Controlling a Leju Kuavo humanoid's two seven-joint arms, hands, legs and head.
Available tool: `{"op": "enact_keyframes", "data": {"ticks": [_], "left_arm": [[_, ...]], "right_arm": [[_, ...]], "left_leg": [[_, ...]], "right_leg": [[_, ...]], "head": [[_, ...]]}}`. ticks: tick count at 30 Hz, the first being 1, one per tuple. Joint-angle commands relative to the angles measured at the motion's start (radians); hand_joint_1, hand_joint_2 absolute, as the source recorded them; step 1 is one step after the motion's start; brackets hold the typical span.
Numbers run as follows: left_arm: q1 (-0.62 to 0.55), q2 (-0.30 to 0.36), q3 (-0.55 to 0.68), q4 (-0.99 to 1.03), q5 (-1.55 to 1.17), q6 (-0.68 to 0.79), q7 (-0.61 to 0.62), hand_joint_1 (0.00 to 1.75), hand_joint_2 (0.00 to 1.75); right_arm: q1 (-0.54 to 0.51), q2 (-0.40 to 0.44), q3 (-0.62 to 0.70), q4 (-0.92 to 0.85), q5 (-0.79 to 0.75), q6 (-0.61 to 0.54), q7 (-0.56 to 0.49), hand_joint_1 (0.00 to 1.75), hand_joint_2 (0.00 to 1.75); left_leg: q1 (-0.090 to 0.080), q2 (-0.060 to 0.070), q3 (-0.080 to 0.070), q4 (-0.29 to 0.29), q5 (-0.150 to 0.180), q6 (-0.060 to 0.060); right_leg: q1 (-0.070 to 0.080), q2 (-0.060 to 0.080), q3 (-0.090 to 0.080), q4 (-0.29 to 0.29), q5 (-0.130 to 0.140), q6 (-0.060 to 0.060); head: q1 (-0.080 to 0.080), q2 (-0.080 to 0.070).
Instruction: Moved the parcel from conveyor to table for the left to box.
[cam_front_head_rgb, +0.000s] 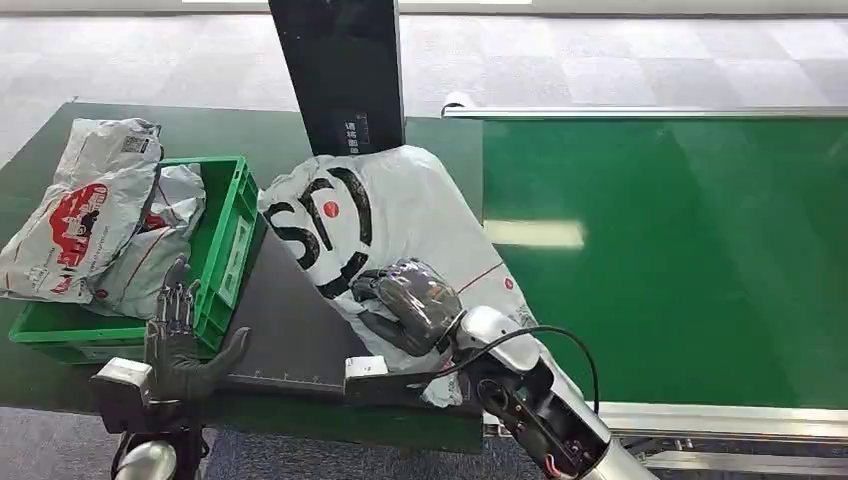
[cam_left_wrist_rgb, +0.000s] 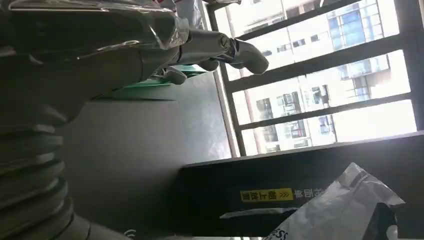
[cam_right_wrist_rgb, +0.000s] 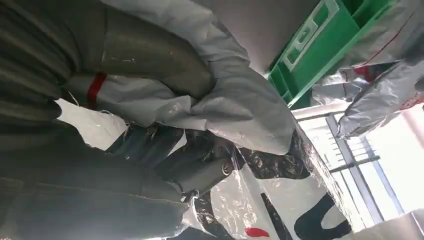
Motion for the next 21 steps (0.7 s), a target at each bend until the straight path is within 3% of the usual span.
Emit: {"op": "enact_keyframes", "data": {"ticks": [1,16,17,21], "left_arm": [[-0.018,-0.001,0.014,0.049,0.0,-0.004,0.006,0.0,1.75],[-0.018,0.001,0.013,0.048,0.0,-0.004,0.006,0.0,1.75],[0.006,-0.004,0.015,0.043,-0.001,-0.004,0.005,0.0,1.75],[0.001,-0.004,0.014,0.049,-0.003,-0.007,0.003,0.0,1.75]], "right_arm": [[-0.052,0.003,0.085,0.06,-0.043,0.018,-0.019,1.75,1.75],[-0.059,0.002,0.086,0.071,-0.047,0.012,-0.002,1.75,1.75],[-0.038,-0.016,0.022,0.09,-0.056,-0.05,0.032,0.0,1.75],[-0.03,-0.011,-0.013,0.099,-0.081,-0.042,0.016,0.0,1.75]], "left_leg": [[0.001,0.0,0.0,-0.001,0.0,0.0],[0.0,0.0,0.0,-0.001,0.001,0.0],[0.001,0.0,0.0,-0.001,0.001,0.0],[0.0,-0.001,0.001,-0.001,0.001,0.0]], "right_leg": [[0.001,0.002,0.0,-0.001,0.001,0.0],[0.0,0.001,0.0,-0.001,0.001,0.0],[0.001,0.002,0.0,-0.002,0.001,0.0],[0.0,0.0,0.001,-0.002,0.001,0.0]], "head": [[0.0,0.0],[0.0,0.0],[0.0,0.0],[0.0,0.0]]}}
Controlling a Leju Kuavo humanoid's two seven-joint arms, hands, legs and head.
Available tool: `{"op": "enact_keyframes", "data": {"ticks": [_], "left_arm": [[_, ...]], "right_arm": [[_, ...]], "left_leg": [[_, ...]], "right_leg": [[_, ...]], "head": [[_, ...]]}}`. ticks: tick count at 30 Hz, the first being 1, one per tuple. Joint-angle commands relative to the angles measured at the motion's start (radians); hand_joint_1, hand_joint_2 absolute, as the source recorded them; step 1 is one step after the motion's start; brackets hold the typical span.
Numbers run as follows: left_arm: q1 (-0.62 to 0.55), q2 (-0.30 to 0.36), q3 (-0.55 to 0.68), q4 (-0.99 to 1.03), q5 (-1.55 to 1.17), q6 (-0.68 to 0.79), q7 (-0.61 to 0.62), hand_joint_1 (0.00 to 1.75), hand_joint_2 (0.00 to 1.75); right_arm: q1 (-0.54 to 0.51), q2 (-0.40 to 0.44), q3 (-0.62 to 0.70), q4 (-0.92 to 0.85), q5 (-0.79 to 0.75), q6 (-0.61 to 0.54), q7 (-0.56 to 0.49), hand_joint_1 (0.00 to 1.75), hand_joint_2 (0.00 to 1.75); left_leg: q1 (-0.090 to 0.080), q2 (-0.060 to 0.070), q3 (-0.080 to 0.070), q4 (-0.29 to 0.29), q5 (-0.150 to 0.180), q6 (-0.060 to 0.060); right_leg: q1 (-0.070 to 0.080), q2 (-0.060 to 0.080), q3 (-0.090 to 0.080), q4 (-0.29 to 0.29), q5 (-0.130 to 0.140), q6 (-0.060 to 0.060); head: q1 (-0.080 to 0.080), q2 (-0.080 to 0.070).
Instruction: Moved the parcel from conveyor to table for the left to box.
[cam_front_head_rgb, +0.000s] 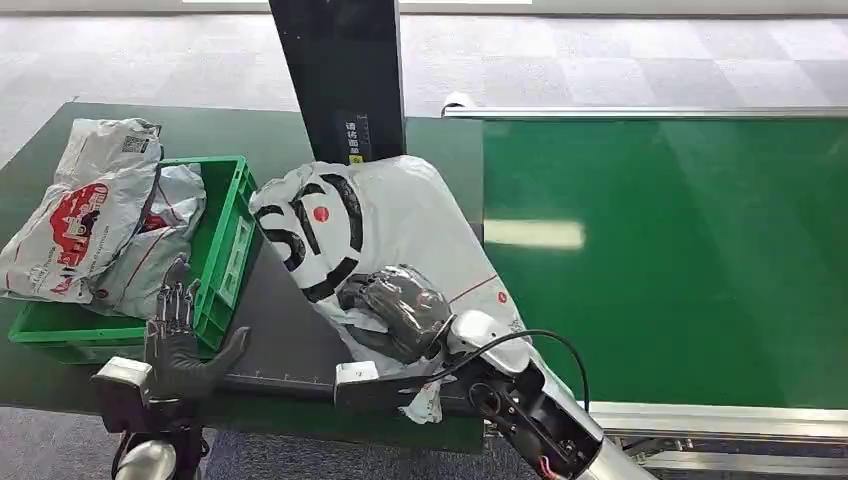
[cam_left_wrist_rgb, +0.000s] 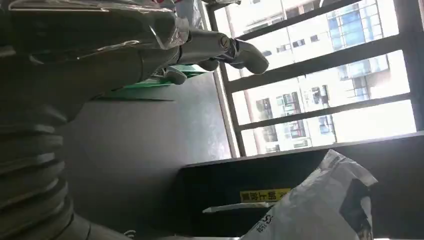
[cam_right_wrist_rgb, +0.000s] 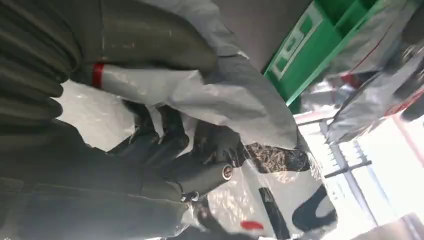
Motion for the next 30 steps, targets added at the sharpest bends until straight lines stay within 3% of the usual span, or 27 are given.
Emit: {"op": "enact_keyframes", "data": {"ticks": [1,6,21,25,28,30], "left_arm": [[-0.005,-0.003,0.014,0.055,-0.003,-0.007,0.003,0.0,1.75],[-0.008,0.003,0.007,0.063,-0.003,-0.007,0.003,0.0,1.75],[0.001,0.008,0.015,0.044,-0.008,-0.015,0.006,0.0,1.75],[0.024,0.028,-0.019,0.012,-0.027,-0.068,0.003,0.0,1.75],[0.067,0.093,-0.134,-0.047,-0.246,-0.078,-0.005,0.0,1.75],[0.088,0.095,-0.179,-0.074,-0.315,-0.056,0.008,0.0,1.75]], "right_arm": [[-0.016,-0.006,-0.065,0.087,-0.066,0.017,-0.025,0.0,1.75],[-0.024,0.026,-0.121,0.179,-0.2,0.103,-0.075,0.0,1.75],[0.001,0.013,-0.182,0.111,-0.221,0.033,-0.112,0.0,1.75],[0.037,-0.024,-0.285,0.041,-0.295,0.021,-0.122,0.0,1.75],[0.113,-0.095,-0.412,-0.037,-0.344,-0.025,-0.133,0.0,1.75],[0.146,-0.126,-0.473,-0.064,-0.355,-0.025,-0.15,0.0,1.75]], "left_leg": [[0.0,-0.001,0.001,-0.001,0.0,0.0],[0.0,0.0,0.001,-0.001,0.001,0.0],[0.0,-0.001,0.001,-0.001,0.001,0.0],[0.0,-0.002,0.0,-0.001,0.001,0.0],[0.001,-0.006,0.0,-0.001,0.001,0.0],[0.001,-0.007,0.0,0.0,0.001,0.001]], "right_leg": [[0.0,0.0,0.001,-0.001,0.0,0.0],[0.0,0.0,0.001,-0.001,0.001,0.0],[0.0,0.0,0.001,-0.001,0.0,0.0],[0.0,-0.001,0.0,-0.001,0.0,0.0],[0.001,-0.004,0.002,-0.002,0.0,0.0],[0.001,-0.006,0.002,-0.003,0.0,0.001]], "head": [[0.0,0.0],[0.0,0.0],[0.0,0.0],[0.0,0.0],[0.0,0.0],[0.0,0.0]]}}
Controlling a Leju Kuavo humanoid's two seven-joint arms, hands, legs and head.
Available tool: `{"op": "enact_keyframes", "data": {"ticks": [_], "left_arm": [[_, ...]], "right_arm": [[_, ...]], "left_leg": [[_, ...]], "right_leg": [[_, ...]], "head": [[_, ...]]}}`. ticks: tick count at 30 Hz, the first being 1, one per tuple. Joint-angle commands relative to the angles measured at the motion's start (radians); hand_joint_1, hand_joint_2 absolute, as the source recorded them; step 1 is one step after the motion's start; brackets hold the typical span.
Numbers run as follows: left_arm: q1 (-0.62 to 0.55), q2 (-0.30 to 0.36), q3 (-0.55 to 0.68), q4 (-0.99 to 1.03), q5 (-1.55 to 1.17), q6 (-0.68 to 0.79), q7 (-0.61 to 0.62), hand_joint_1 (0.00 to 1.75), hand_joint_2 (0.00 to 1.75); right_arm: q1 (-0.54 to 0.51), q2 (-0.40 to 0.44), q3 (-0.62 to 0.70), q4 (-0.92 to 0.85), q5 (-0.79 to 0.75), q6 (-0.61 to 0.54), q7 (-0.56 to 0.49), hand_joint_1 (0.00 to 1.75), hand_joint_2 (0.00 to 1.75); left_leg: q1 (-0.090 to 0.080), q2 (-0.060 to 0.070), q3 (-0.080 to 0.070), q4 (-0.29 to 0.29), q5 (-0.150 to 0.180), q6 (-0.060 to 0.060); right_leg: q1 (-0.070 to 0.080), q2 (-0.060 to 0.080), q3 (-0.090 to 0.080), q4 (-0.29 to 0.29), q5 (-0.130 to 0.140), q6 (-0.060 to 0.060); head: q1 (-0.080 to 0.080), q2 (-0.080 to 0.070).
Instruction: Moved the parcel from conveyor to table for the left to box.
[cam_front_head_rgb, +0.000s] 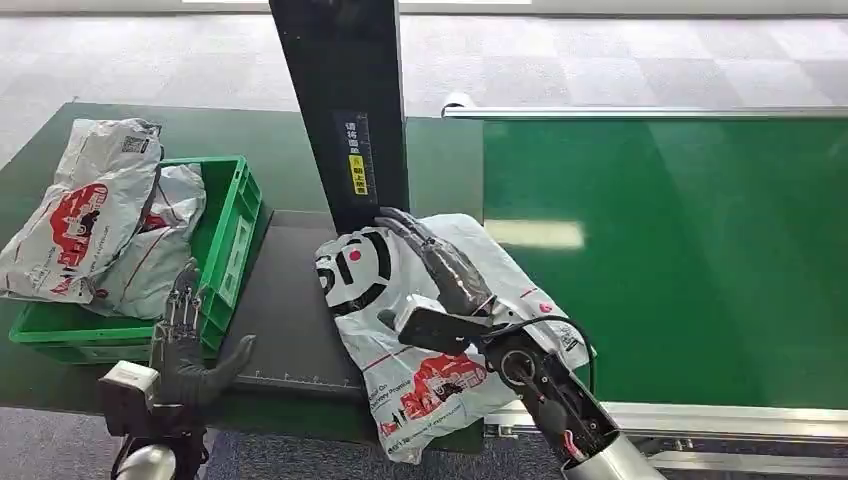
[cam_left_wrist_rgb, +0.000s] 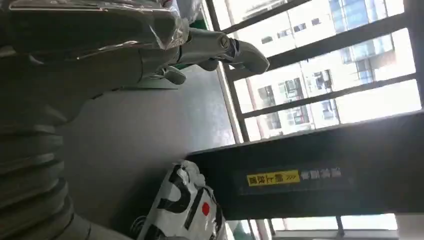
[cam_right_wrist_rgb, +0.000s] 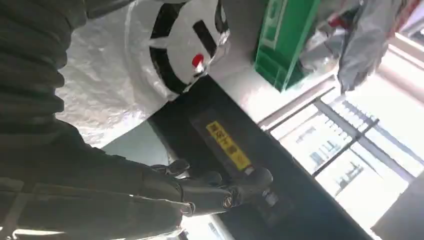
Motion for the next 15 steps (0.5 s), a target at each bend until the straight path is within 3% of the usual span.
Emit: {"op": "enact_keyframes", "data": {"ticks": [1,3,8,15], "left_arm": [[0.072,0.11,-0.208,-0.072,-0.319,0.017,0.023,0.0,1.75],[0.082,0.145,-0.285,-0.075,-0.388,0.02,0.042,0.0,1.75],[0.072,0.178,-0.367,-0.052,-0.44,0.035,0.042,0.0,1.75],[-0.048,0.19,-0.544,0.066,-0.529,0.059,0.073,0.0,1.75]], "right_arm": [[0.125,-0.121,-0.29,-0.135,-0.07,-0.046,-0.024,0.0,1.75],[0.172,-0.115,-0.386,-0.165,-0.103,-0.047,-0.027,0.0,1.75],[0.229,-0.105,-0.455,-0.193,-0.118,-0.038,-0.036,0.0,1.75],[0.305,-0.081,-0.539,-0.227,-0.118,-0.027,-0.057,0.0,1.75]], "left_leg": [[0.0,-0.006,0.0,0.0,0.0,0.001],[0.0,-0.006,-0.001,0.0,0.0,0.001],[-0.001,-0.005,-0.001,-0.001,0.001,0.0],[-0.001,-0.006,-0.001,-0.001,0.001,0.001]], "right_leg": [[0.0,-0.005,0.002,-0.002,-0.001,0.001],[0.0,-0.005,0.002,-0.002,0.0,0.0],[-0.001,-0.004,0.001,-0.002,0.0,-0.001],[-0.001,-0.004,0.001,-0.002,0.0,0.0]], "head": [[0.0,0.0],[0.0,0.0],[0.0,0.0],[0.0,0.0]]}}
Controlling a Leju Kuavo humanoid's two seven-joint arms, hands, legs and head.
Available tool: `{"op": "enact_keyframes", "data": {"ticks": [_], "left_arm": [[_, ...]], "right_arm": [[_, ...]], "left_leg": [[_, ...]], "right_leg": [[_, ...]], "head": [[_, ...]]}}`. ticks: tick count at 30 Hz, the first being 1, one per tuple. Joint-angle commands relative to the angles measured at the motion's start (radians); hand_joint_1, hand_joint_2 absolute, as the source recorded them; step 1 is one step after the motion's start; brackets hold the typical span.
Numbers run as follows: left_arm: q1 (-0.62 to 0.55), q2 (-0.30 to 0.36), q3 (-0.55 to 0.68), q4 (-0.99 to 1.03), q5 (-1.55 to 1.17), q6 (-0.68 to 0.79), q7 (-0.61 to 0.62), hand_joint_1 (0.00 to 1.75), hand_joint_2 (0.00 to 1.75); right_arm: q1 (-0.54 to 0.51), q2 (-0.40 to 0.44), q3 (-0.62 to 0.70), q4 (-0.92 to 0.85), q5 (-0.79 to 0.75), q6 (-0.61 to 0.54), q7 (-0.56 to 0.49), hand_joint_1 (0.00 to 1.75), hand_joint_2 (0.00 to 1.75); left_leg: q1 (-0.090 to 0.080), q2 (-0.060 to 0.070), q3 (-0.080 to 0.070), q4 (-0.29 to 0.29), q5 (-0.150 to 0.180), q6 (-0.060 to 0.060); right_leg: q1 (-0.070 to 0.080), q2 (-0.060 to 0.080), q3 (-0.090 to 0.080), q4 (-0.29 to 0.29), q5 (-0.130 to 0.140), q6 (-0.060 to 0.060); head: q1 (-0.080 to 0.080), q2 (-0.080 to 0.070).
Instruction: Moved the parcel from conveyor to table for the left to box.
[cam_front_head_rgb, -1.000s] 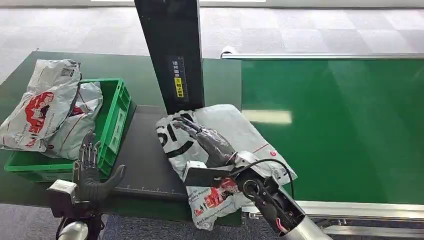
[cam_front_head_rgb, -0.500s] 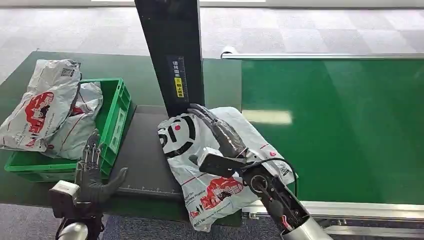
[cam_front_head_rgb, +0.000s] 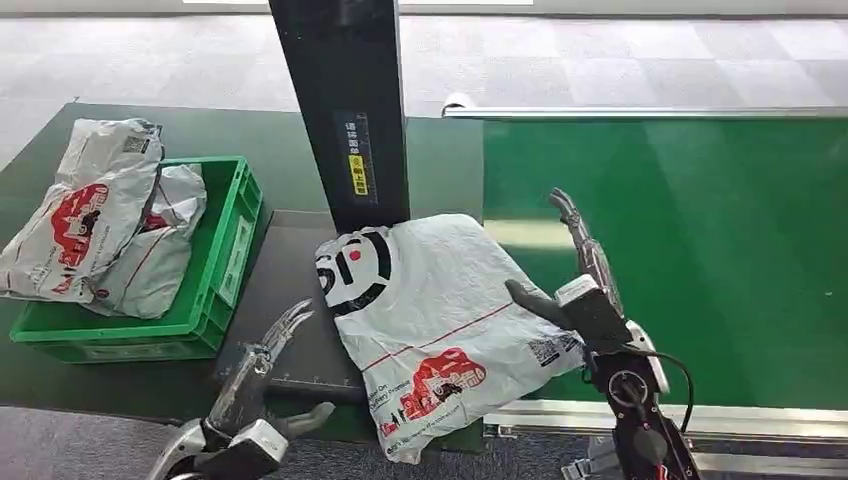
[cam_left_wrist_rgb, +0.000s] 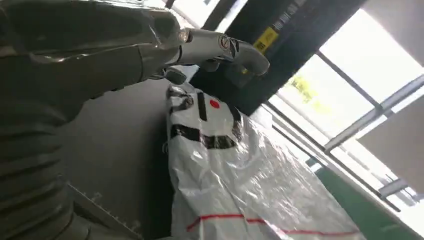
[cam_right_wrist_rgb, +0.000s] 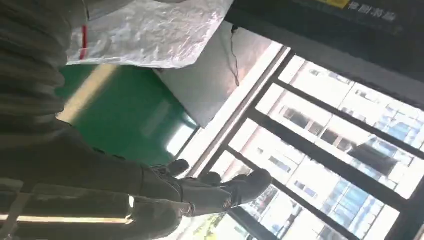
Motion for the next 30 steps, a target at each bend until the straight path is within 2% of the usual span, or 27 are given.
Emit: {"op": "enact_keyframes", "data": {"ticks": [1,3,4,10,13,17,23,30], "left_arm": [[-0.148,0.062,-0.264,0.181,-0.079,0.015,0.037,0.0,1.75],[-0.223,0.058,-0.342,0.287,-0.095,0.004,0.042,0.0,1.75],[-0.246,0.054,-0.365,0.322,-0.114,0.015,0.048,0.0,1.75],[-0.342,0.026,-0.468,0.459,-0.183,0.088,0.069,0.0,1.75],[-0.366,0.007,-0.483,0.491,-0.185,0.097,0.077,0.0,1.75],[-0.439,-0.021,-0.548,0.597,-0.292,0.166,0.127,0.0,1.75],[-0.461,-0.029,-0.571,0.635,-0.313,0.177,0.134,0.0,1.75],[-0.599,-0.146,-0.703,0.917,-0.36,0.175,0.14,0.0,1.75]], "right_arm": [[0.078,0.024,-0.14,-0.038,-0.026,0.032,-0.017,0.0,1.75],[0.078,0.028,-0.147,-0.032,-0.027,0.034,-0.017,0.0,1.75],[0.076,0.031,-0.152,-0.03,-0.035,0.036,-0.02,0.0,1.75],[0.089,0.049,-0.172,-0.061,-0.049,0.033,-0.027,0.0,1.75],[0.092,0.051,-0.175,-0.07,-0.049,0.033,-0.027,0.0,1.75],[0.102,0.075,-0.195,-0.102,-0.047,0.031,-0.027,0.0,1.75],[0.103,0.081,-0.201,-0.106,-0.047,0.031,-0.027,0.0,1.75],[0.133,0.112,-0.246,-0.177,-0.053,0.013,-0.036,0.0,1.75]], "left_leg": [[0.0,-0.004,-0.001,-0.001,0.002,0.0],[-0.001,-0.003,0.0,-0.001,0.002,0.0],[0.0,-0.007,0.0,-0.002,0.003,0.0],[0.0,-0.002,0.001,-0.001,0.002,0.001],[0.0,-0.006,0.0,-0.001,0.003,0.001],[0.0,-0.001,0.0,0.0,0.002,0.001],[0.0,0.001,0.001,0.0,0.001,0.001],[0.0,-0.004,-0.001,0.0,0.002,0.001]], "right_leg": [[0.0,-0.003,0.001,-0.002,0.001,0.0],[-0.001,-0.004,0.001,-0.001,0.0,0.0],[0.0,-0.006,0.002,-0.002,0.001,0.0],[0.0,-0.002,0.002,-0.001,0.001,0.001],[0.0,-0.005,0.002,-0.002,0.002,0.001],[-0.001,-0.002,0.001,-0.001,0.001,0.001],[0.0,0.0,0.001,0.0,0.001,0.001],[0.0,-0.003,0.001,-0.001,0.002,0.001]], "head": [[0.0,0.0],[0.0,0.0],[0.0,0.0],[0.0,0.0],[0.0,0.0],[0.0,0.0],[0.0,0.0],[0.0,0.0]]}}
